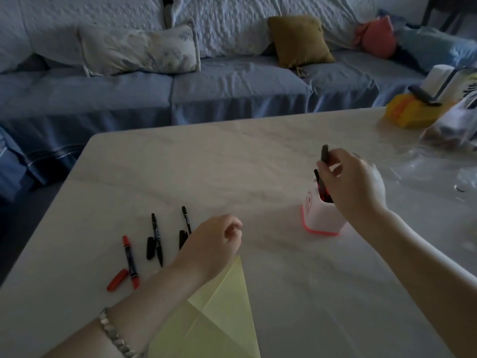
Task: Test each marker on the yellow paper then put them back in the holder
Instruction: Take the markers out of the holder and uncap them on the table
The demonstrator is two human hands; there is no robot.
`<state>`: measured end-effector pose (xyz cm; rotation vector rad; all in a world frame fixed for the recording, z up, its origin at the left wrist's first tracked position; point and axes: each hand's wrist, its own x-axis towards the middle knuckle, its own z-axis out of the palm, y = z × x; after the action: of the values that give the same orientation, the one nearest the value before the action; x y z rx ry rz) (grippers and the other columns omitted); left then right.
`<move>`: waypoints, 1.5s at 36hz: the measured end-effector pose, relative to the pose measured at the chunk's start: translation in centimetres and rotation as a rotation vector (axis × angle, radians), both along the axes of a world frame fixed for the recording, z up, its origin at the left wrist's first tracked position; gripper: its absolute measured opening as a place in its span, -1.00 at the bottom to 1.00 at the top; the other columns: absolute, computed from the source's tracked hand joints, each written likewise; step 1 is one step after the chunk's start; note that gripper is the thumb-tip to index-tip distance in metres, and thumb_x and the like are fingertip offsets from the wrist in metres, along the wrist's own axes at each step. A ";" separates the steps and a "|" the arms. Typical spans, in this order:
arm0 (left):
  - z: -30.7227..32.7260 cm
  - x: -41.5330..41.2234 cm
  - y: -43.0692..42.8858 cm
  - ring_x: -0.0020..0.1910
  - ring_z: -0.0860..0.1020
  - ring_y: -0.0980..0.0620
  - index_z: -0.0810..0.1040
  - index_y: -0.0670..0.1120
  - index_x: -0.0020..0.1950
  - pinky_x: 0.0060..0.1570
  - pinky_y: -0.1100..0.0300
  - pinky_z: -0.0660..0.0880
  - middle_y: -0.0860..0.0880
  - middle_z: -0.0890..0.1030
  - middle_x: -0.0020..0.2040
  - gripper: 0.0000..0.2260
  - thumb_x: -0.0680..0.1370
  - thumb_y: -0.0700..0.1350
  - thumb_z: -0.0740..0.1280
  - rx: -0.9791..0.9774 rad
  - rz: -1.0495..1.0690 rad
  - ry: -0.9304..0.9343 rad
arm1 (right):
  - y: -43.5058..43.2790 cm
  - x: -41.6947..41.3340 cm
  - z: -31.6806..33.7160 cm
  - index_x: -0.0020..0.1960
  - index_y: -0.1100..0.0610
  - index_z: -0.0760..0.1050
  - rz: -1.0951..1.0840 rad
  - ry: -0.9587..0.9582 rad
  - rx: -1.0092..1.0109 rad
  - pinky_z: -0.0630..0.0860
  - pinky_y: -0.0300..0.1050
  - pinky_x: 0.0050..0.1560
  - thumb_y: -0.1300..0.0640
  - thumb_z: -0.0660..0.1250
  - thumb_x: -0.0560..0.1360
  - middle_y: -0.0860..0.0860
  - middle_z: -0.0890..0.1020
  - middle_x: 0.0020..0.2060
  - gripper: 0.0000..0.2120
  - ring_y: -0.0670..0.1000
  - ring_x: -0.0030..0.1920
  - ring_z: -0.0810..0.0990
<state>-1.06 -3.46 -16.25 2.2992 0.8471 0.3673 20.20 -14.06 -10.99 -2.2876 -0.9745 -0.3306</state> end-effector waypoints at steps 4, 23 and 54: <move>0.8 0.3 -1.1 0.04 0.49 0.19 0.47 -0.03 0.20 0.06 0.37 0.38 0.09 0.53 0.03 -0.75 0.52 -0.10 0.30 -0.018 0.004 -0.181 | -1.0 -3.7 2.4 -0.04 0.15 0.53 0.218 0.014 0.295 0.49 -0.33 -0.24 0.13 0.31 0.49 -0.06 0.55 -0.25 -0.89 -0.15 -0.33 0.53; 0.6 -3.5 -2.2 -0.02 0.57 0.09 0.45 0.01 0.17 -0.04 0.04 0.52 0.06 0.60 0.03 -0.70 0.62 0.03 -0.02 0.060 -0.050 -0.175 | 2.3 -14.1 -1.9 -0.22 0.23 0.54 0.414 1.250 0.443 0.60 -0.27 -0.29 0.28 0.28 0.49 0.00 0.66 -0.45 -0.87 -0.06 -0.38 0.65; -3.0 -6.1 4.3 -0.14 0.48 0.09 0.47 -0.04 -0.07 -0.30 0.45 0.32 0.03 0.53 -0.12 -0.96 0.54 -0.18 0.28 -0.133 0.400 -0.101 | 12.2 -11.2 -10.7 -0.40 0.10 0.23 0.280 0.495 -0.493 0.28 -0.15 -0.24 0.06 0.30 0.47 0.08 0.42 -0.28 -0.65 0.08 -0.20 0.40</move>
<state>-7.21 0.82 -19.27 1.9652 1.2416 0.5767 8.97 -1.87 -21.74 -2.4223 -1.1735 0.6313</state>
